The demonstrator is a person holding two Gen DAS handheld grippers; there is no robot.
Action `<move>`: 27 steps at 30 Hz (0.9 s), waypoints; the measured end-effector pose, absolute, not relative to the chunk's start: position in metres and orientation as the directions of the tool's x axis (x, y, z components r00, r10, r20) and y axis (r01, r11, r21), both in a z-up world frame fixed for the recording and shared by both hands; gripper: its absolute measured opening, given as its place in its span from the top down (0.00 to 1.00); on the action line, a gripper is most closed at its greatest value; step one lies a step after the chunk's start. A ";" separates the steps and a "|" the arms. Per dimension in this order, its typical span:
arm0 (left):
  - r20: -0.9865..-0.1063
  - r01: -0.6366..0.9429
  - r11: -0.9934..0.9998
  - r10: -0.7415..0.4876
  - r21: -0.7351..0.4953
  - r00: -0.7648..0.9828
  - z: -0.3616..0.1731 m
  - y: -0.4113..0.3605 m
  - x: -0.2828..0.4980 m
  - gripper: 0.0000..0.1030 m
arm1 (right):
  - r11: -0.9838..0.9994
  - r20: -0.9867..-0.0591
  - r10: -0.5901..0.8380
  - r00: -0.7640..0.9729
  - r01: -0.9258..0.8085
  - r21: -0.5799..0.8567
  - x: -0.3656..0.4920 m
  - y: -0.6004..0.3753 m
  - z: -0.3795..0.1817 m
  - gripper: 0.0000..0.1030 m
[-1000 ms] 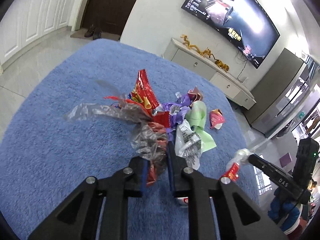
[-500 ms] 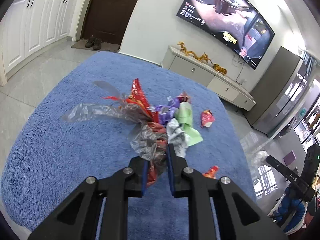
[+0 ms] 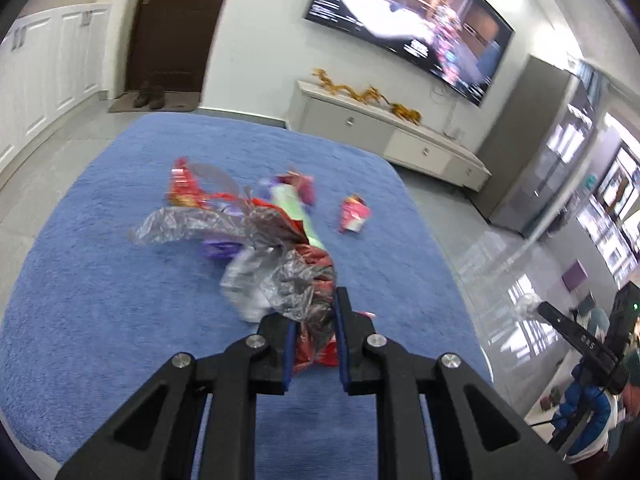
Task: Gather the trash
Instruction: 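Carry both held items over the trash bin and open both tools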
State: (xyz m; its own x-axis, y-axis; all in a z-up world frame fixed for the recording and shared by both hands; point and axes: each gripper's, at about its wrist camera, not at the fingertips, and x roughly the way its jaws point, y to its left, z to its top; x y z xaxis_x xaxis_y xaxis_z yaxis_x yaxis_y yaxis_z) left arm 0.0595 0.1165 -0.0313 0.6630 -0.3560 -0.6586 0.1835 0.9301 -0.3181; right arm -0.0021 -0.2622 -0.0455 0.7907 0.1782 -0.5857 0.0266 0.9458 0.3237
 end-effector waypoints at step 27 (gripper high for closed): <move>-0.788 0.745 0.626 -0.569 -0.232 0.233 -0.076 -0.260 0.071 0.84 | 0.811 -0.738 -0.007 0.675 0.435 0.390 -0.050 -0.445 -0.148 0.81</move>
